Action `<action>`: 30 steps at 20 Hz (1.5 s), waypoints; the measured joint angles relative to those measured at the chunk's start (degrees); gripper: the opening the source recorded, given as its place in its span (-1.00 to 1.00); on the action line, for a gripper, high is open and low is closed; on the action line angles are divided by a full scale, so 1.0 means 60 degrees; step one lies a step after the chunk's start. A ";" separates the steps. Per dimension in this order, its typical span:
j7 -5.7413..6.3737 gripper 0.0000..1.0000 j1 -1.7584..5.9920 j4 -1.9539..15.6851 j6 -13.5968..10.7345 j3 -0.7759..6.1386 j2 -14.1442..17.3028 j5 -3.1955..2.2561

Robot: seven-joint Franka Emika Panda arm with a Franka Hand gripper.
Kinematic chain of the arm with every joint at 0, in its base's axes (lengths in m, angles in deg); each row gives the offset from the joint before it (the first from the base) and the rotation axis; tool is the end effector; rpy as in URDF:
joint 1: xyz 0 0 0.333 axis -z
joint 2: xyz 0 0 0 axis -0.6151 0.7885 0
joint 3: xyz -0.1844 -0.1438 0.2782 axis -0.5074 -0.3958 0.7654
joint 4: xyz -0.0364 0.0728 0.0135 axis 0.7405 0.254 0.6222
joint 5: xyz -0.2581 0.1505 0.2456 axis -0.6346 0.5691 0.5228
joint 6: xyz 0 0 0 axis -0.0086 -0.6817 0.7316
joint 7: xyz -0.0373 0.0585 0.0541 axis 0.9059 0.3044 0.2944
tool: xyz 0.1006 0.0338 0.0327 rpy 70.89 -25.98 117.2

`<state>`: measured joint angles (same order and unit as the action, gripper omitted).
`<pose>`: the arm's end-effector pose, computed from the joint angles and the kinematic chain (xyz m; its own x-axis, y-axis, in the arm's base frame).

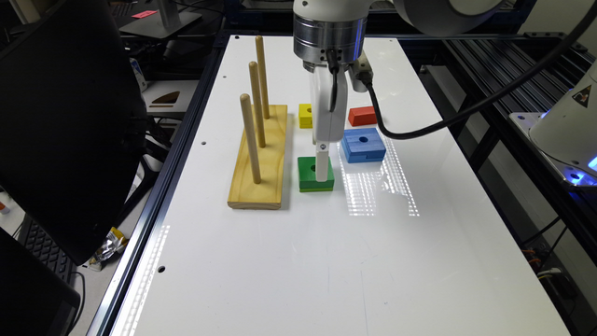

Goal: Pick up green block.

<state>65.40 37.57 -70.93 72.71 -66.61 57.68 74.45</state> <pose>0.5361 0.0842 0.2643 0.7140 -0.6989 -0.0417 -0.7000 -0.7136 -0.0270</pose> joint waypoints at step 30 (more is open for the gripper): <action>0.0002 -1.00 -0.0003 0.0124 0.1106 -0.0034 0.1028 -0.0094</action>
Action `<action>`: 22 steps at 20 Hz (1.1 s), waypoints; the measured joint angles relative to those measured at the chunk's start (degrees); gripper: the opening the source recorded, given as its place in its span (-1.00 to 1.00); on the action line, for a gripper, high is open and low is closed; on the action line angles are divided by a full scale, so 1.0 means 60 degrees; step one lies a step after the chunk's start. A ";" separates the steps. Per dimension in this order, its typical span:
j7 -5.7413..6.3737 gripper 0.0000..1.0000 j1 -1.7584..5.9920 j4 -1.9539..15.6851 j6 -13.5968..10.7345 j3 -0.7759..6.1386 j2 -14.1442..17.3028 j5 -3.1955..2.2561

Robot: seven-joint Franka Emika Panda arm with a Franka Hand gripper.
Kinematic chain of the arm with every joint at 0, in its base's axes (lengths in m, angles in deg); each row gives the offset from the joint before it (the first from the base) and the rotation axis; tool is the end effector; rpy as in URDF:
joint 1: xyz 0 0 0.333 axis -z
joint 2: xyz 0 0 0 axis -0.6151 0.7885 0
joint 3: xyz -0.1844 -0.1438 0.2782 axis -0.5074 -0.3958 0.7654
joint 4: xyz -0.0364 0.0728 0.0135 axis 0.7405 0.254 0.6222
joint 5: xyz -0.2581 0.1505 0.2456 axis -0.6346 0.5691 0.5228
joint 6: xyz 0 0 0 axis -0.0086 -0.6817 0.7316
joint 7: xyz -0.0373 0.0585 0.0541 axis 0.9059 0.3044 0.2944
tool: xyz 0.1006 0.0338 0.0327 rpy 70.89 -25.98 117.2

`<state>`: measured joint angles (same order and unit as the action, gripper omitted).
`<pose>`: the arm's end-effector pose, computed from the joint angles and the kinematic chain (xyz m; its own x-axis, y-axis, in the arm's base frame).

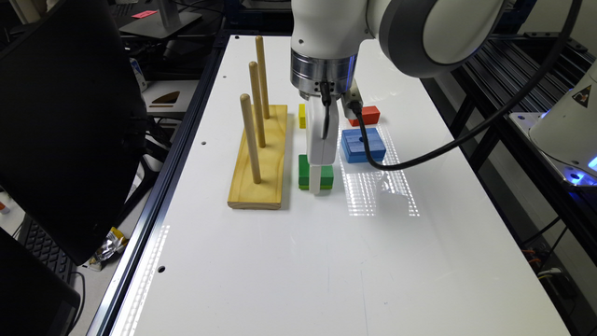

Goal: Pick up green block.

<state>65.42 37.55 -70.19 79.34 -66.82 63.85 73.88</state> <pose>0.5445 0.0844 0.2206 0.7137 -0.6996 -0.0352 -0.7004 -0.7120 -0.0497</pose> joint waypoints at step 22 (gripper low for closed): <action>0.0026 -1.00 0.0001 -0.0092 -0.1940 0.0022 -0.2162 0.0000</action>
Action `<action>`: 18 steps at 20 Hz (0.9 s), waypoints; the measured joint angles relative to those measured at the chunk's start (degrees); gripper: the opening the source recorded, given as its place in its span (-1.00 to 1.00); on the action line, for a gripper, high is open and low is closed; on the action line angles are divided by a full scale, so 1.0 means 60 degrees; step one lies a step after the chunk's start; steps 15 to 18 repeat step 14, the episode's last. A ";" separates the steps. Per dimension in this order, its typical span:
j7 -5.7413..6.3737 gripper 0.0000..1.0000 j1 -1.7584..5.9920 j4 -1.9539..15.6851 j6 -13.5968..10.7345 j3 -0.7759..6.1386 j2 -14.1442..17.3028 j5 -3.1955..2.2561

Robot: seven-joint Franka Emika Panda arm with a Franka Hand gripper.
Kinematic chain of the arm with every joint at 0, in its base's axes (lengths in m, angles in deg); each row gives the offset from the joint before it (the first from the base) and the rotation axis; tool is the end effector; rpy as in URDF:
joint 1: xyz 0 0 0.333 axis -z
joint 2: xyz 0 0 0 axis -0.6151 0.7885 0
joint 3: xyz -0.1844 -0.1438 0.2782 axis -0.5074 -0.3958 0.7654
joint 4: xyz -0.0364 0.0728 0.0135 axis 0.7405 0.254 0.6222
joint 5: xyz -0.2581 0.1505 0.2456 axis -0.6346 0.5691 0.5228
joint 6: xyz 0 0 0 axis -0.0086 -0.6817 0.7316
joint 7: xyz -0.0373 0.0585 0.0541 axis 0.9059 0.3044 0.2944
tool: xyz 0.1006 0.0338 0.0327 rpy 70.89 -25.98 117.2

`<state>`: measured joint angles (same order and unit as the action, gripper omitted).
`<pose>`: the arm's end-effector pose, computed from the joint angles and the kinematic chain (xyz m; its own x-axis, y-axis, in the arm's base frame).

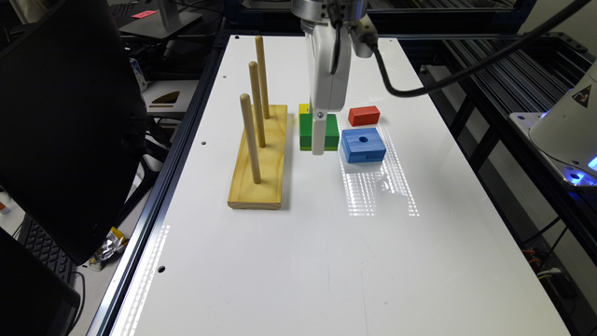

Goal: Pick up green block.

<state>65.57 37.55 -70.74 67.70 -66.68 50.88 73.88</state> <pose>0.5326 0.0829 0.3213 0.7202 -0.6938 -0.0033 -0.6934 -0.7195 -0.0399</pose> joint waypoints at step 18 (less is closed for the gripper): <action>0.0015 -1.00 0.0000 0.0102 -0.2012 0.0055 -0.2088 0.0110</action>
